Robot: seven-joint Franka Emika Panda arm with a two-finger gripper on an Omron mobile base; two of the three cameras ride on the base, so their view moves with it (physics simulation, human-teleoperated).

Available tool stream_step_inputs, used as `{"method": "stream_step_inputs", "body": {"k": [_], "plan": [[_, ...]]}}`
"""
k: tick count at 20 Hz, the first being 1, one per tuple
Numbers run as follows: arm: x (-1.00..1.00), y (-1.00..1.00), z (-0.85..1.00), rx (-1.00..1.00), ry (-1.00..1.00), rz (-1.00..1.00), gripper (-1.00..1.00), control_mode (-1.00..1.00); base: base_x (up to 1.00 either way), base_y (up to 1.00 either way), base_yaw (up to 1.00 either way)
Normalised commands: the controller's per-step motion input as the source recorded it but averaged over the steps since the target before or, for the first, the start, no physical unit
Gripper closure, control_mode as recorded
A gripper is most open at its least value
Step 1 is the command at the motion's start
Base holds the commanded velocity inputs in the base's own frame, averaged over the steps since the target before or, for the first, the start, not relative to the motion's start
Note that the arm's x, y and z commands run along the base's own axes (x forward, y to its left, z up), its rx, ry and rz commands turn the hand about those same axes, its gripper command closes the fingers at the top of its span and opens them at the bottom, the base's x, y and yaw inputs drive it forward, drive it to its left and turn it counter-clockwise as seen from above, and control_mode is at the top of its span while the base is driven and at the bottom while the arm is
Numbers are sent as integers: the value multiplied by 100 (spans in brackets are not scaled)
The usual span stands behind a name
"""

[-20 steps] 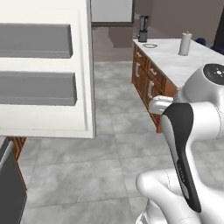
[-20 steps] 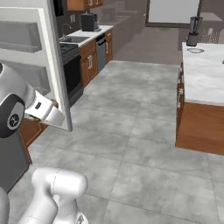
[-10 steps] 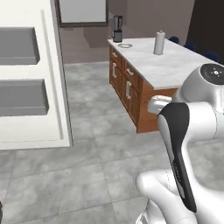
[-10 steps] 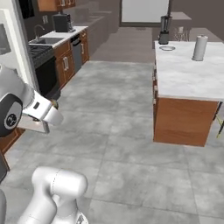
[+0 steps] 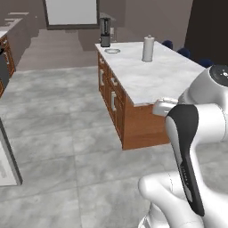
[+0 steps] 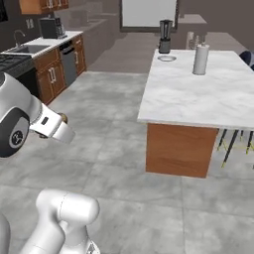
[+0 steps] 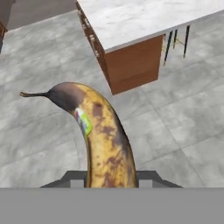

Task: Pick the banana and mango from the fridge and place them on the plate next to the blender to make a fruit smoothie.

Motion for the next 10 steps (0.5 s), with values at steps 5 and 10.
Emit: {"method": "stream_step_inputs", "body": {"k": [5, 10], "plan": [[0, 0, 0, 0, 0, 0, 100, 100, 99, -5, 0], [0, 0, 0, 0, 0, 0, 100, 100, 85, 22, 0]]}}
